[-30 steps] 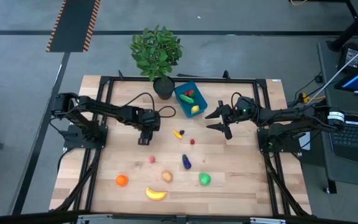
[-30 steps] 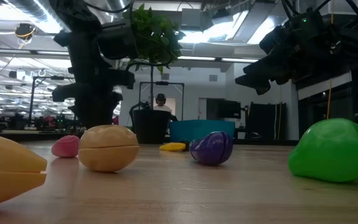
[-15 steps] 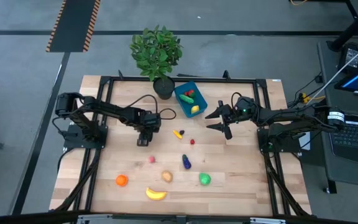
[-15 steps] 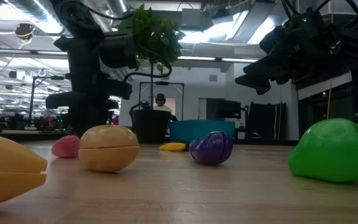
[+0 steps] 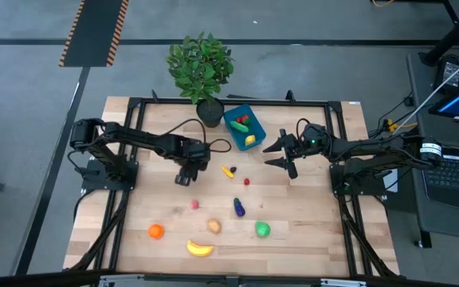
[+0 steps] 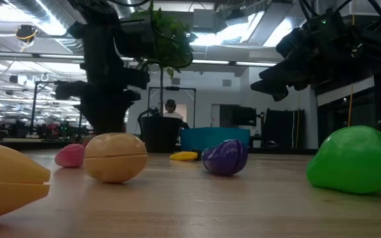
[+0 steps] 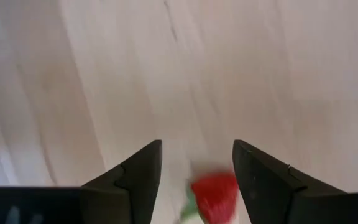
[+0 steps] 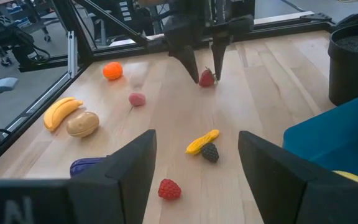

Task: Pick and placing Produce into tupperware
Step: Put the strawberry into the blue bin

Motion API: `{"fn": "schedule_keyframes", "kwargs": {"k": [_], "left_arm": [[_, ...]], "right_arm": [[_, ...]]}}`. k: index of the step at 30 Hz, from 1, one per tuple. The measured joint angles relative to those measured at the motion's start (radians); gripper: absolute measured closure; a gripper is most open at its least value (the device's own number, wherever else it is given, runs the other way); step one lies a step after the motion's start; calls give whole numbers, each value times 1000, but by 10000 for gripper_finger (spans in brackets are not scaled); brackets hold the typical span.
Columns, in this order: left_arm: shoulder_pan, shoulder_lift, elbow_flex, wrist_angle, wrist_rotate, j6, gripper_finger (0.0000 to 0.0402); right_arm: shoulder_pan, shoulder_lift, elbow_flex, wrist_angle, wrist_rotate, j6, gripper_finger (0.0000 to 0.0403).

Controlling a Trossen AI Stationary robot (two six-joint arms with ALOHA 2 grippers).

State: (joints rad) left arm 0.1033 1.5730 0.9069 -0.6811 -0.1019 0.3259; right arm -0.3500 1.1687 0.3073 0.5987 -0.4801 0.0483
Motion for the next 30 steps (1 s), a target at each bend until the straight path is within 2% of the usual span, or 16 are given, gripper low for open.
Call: {"fn": "schedule_keyframes", "kwargs": {"k": [7, 12, 23, 30], "left_arm": [[-27, -1, 24, -159, 0, -1, 211], [-46, -1, 24, -203, -68, 75, 211], [-47, -2, 23, -163, -62, 143, 211], [-47, -2, -35, -95, -38, 158, 211]], "right_arm": [[0, 0, 0, 0, 0, -1, 173], [0, 0, 0, 0, 0, -1, 173], [0, 0, 0, 1, 0, 0, 173], [0, 0, 0, 1, 0, 20, 173]]}}
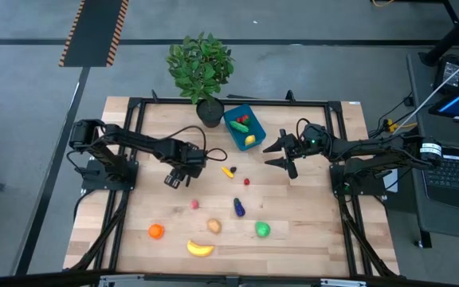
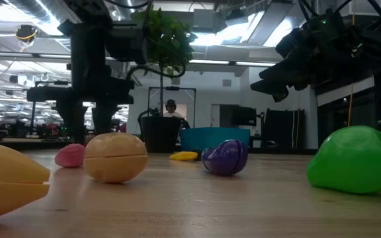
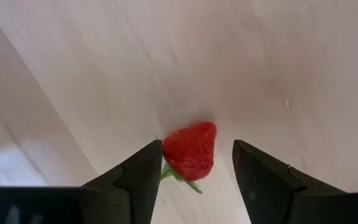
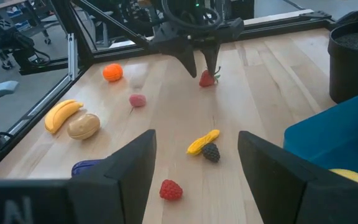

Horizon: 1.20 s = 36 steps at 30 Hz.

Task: Pick and placing Produce into tupperware
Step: Put the strawberry into the blue bin

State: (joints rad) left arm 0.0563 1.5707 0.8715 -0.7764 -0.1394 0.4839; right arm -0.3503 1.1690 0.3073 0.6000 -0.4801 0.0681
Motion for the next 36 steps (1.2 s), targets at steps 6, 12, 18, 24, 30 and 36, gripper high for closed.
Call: {"fn": "schedule_keyframes", "kwargs": {"k": [6, 12, 18, 24, 30, 36], "left_arm": [[1, 0, -32, 23, 0, 0, 211], [15, 0, -80, 66, 0, -1, 211], [29, -3, -94, 96, 6, -7, 211], [43, -3, -95, 97, 16, -60, 218], [43, -3, -95, 106, 11, -139, 272], [43, -2, -95, 115, 4, -218, 281]], "right_arm": [[0, 0, 0, 1, 0, 2, 173], [0, 0, 0, 1, 0, 2, 173], [0, 1, 0, 1, 0, 2, 173], [0, 1, 0, 1, 0, 2, 173], [0, 1, 0, 1, 0, 2, 173], [0, 1, 0, 1, 0, 2, 173]]}}
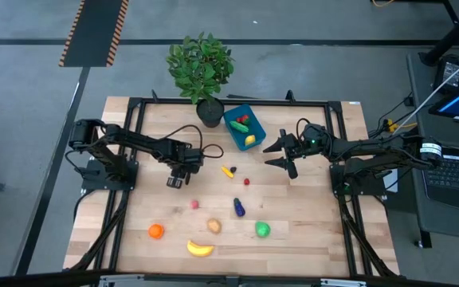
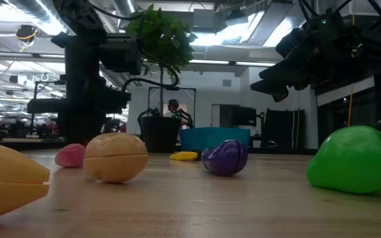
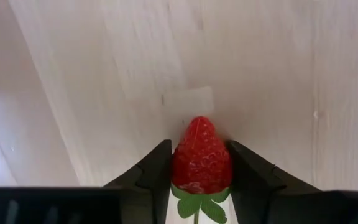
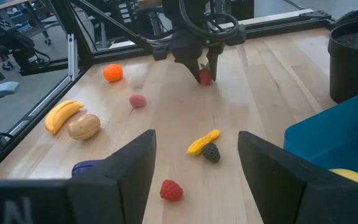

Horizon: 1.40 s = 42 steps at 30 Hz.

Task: Pick and placing Produce into tupperware
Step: Put the strawberry into the blue bin

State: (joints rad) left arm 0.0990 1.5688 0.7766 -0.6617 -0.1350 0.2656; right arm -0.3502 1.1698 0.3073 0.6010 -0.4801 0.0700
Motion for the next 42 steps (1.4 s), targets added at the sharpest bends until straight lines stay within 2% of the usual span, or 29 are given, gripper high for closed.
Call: {"fn": "schedule_keyframes", "kwargs": {"k": [13, 21, 26, 29, 37, 42], "left_arm": [[4, 4, 25, 102, -11, -80, 281], [4, -45, 20, 262, -4, -80, 281], [14, -123, -43, 440, 7, -100, 282], [27, -186, -103, 565, 54, -124, 282], [32, -314, -285, 1011, 191, -167, 282], [31, -326, -404, 1323, 257, -217, 282]], "right_arm": [[0, 0, 0, 0, 0, -1, 173], [0, 0, 0, 0, 0, -1, 173], [0, 0, 0, -2, 0, -3, 173], [0, 0, 0, -1, 0, -8, 173], [0, 0, 0, -1, 0, -13, 173], [0, 0, 0, -1, 0, -21, 173]]}}
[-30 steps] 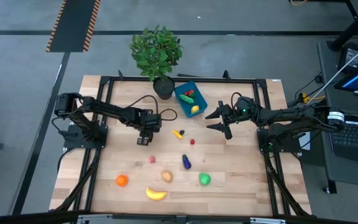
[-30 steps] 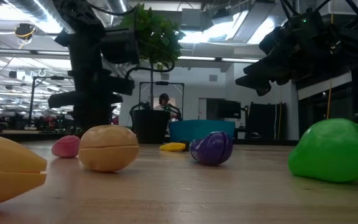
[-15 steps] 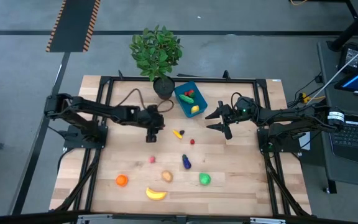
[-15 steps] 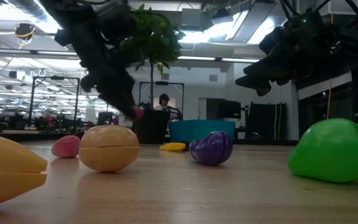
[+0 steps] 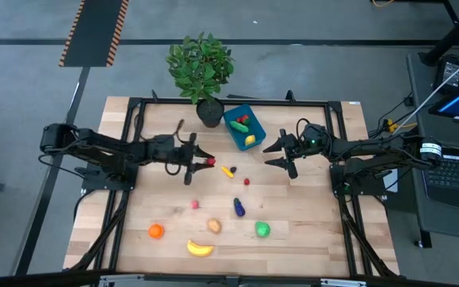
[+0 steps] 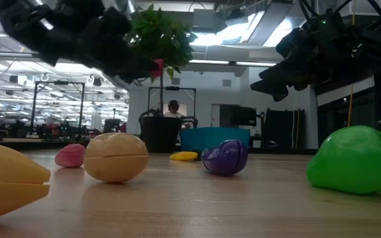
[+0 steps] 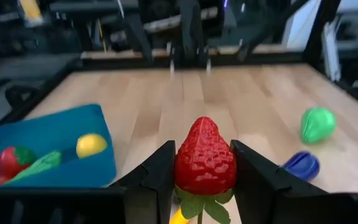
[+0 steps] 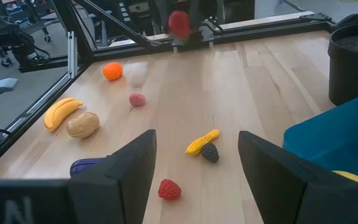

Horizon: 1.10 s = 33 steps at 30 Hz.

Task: Pick and placing Produce into tupperware
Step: Put the strawberry into the blue bin

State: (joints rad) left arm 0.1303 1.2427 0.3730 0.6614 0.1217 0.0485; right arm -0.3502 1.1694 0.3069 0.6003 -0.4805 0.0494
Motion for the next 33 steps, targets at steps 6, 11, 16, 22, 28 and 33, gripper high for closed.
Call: {"fn": "schedule_keyframes", "kwargs": {"k": [6, 11, 16, 22, 28, 33], "left_arm": [[0, 0, -88, 217, -1, -42, 282], [0, 3, -90, 224, -3, -46, 282], [-1, 9, -90, 225, -38, -67, 282], [-38, 14, -90, 229, -285, -69, 282], [-66, 82, -58, 236, -454, -91, 282], [-66, 192, 14, 241, -462, -91, 282]], "right_arm": [[0, 0, 0, 0, 0, -2, 173], [0, 0, 0, 0, 0, -3, 173], [0, 0, 0, 0, 0, -4, 173], [0, 0, 0, 1, 13, -5, 173], [0, 0, 0, 3, 46, -5, 173], [0, 0, 0, 11, 46, -3, 173]]}}
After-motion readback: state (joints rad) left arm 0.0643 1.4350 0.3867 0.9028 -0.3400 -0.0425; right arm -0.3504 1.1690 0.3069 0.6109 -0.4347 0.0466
